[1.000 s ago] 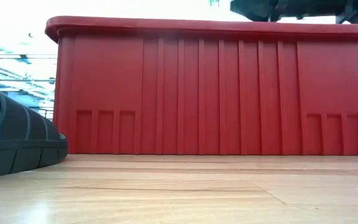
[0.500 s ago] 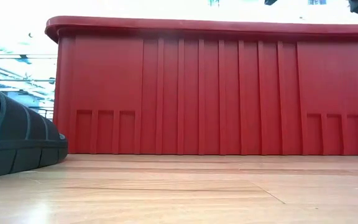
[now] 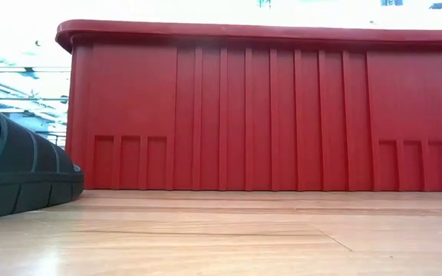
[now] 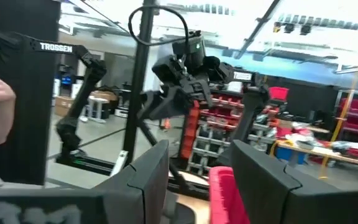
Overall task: Pick and place slides into bin
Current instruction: Put the black slide into the red organizer bin
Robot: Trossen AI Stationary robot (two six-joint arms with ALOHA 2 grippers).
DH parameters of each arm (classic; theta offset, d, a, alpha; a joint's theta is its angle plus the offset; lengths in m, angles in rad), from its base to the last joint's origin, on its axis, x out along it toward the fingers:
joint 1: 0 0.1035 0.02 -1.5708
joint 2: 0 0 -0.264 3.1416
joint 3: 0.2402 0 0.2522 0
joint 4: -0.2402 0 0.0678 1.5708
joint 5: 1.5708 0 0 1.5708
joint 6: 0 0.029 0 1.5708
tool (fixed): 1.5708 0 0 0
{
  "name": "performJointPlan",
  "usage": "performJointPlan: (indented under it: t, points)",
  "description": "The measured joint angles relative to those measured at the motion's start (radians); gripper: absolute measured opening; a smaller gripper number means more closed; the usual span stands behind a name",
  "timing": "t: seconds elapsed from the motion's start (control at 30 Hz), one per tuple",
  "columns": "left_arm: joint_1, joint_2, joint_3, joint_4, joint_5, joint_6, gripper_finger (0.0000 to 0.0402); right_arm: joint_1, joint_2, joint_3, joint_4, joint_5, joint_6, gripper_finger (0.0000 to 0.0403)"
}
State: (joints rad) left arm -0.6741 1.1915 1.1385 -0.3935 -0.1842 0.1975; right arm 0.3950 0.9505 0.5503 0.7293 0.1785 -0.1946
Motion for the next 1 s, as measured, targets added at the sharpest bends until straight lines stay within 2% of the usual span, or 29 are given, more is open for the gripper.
performJointPlan:
  t: [0.17, 0.37, 0.5, 0.67, 0.8, 1.0]
  points:
    - [-0.126, 0.094, 0.0, -0.007, -0.255, -0.028, 0.0177, 0.041, 0.021, 0.0, 0.01, 0.001, 0.003, 0.016]
    - [-0.278, 0.195, 0.0, -0.007, -0.465, -0.127, 0.0177, 0.079, 0.05, 0.0, 0.062, 0.003, 0.007, 0.016]
    - [-0.362, 0.249, 0.0, -0.006, -0.571, -0.219, 0.0177, 0.092, 0.061, 0.0, 0.072, 0.004, 0.007, 0.016]
    - [-0.429, 0.311, 0.002, -0.035, -0.62, -0.384, 0.0177, 0.092, 0.061, 0.0, 0.075, 0.006, 0.021, 0.016]
    - [-0.452, 0.38, 0.033, -0.169, -0.619, -0.557, 0.0177, 0.092, 0.061, 0.0, 0.076, 0.006, 0.034, 0.016]
    - [-0.452, 0.505, 0.131, -0.469, -0.486, -0.843, 0.0177, 0.092, 0.061, 0.0, 0.075, 0.007, 0.035, 0.016]
